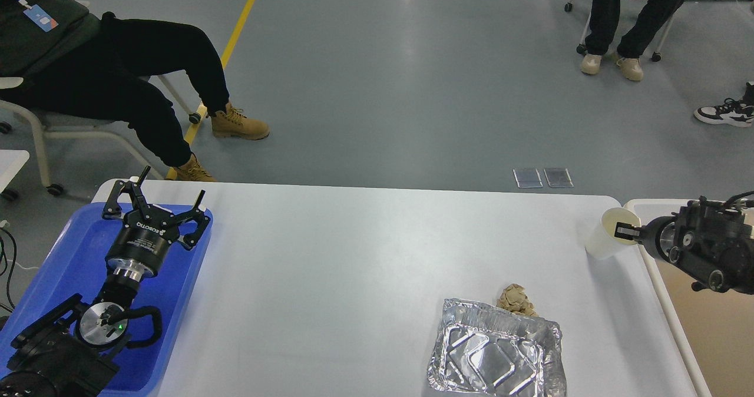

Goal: Tidy desktop
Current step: 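Close the right gripper around the white paper cup, then lift the cup with the right gripper toward the beige bin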

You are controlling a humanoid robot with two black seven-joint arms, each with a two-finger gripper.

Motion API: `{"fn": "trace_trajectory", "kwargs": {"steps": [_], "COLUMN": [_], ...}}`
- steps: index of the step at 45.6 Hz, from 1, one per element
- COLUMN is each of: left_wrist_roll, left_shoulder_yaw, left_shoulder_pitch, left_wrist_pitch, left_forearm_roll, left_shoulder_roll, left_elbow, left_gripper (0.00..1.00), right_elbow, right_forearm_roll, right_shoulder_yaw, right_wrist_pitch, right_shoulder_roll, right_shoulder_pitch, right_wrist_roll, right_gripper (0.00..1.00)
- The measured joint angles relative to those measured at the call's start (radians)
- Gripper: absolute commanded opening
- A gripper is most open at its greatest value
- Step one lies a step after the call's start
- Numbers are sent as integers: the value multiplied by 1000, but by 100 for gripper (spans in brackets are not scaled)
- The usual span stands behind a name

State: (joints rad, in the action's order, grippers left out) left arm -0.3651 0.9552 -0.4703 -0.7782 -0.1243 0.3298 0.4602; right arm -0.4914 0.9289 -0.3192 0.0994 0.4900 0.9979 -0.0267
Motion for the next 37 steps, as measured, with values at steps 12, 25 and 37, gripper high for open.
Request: {"fn": "trace_trajectory", "kwargs": {"steps": [12, 25, 37], "left_wrist_roll": [0, 2, 4], "left_shoulder_yaw": [0, 0, 0], "left_shoulder_pitch": [0, -1, -1], "left_wrist_pitch": [0, 0, 0], "left_forearm_roll": [0, 0, 0], "left_shoulder_roll": [0, 0, 0], "left_elbow": [0, 0, 0], "left_gripper": [99, 99, 99], "right_elbow": [-5, -39, -86], "right_forearm_roll": [-3, -19, -22], "right_shoulder_yaw": [1, -6, -27], "right_wrist_pitch": [18, 143, 375], "right_shoulder_roll": [7, 66, 171], "right_shoulder_pitch": [20, 134, 336], "right_wrist_roll": [7, 13, 15], "right_gripper": [0, 0, 0]}}
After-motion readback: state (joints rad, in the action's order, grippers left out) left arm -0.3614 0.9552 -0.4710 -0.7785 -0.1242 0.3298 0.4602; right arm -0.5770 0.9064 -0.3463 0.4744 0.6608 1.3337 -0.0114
